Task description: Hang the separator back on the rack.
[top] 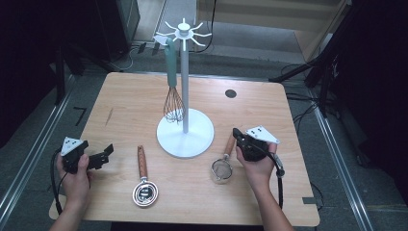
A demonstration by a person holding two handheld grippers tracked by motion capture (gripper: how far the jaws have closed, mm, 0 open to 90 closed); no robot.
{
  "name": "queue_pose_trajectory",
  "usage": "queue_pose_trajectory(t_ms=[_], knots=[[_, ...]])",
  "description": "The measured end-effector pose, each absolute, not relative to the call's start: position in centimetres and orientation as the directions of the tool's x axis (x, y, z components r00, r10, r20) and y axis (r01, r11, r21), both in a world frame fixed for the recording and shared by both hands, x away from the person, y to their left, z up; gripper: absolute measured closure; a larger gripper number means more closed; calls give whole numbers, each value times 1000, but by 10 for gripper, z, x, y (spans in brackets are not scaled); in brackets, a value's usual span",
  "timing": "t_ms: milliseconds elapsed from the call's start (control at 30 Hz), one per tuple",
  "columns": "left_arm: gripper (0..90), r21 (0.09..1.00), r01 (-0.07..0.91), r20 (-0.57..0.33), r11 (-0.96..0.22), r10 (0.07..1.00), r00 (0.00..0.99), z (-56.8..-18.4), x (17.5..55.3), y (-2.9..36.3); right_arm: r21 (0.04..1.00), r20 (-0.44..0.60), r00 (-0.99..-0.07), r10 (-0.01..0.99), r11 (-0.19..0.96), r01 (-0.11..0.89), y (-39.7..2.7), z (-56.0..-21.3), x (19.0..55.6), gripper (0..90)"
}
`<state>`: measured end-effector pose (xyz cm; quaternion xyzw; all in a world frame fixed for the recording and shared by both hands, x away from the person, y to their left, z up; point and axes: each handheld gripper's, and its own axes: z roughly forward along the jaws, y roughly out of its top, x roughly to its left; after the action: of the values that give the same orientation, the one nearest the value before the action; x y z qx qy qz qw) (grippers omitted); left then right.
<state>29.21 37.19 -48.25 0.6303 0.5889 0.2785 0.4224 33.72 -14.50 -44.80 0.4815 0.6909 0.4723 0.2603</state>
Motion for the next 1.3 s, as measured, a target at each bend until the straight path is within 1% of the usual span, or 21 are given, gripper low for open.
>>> queue_pose_trajectory(t_ms=[233,333,533,800,1000,1133,1300], knots=[[1,860,507,-149,51,977,155,-483,292,372,862,107,-362,926,95,498,-150,-470,351,900],[1,860,507,-149,51,976,156,-482,292,372,841,129,-340,931,79,535,-154,-478,356,900],[1,861,507,-149,50,976,157,-483,292,372,811,145,-309,940,66,581,-156,-487,365,900],[1,859,510,-150,49,976,160,-483,292,372,755,192,-239,952,13,656,-159,-497,376,900],[1,859,509,-151,49,976,160,-482,291,372,734,212,-230,950,0,679,-158,-501,381,900],[1,861,507,-153,52,975,159,-483,291,372,725,204,-235,950,14,688,-156,-503,383,900],[1,862,505,-153,53,975,160,-483,290,373,730,203,-262,944,33,683,-151,-502,385,900]])
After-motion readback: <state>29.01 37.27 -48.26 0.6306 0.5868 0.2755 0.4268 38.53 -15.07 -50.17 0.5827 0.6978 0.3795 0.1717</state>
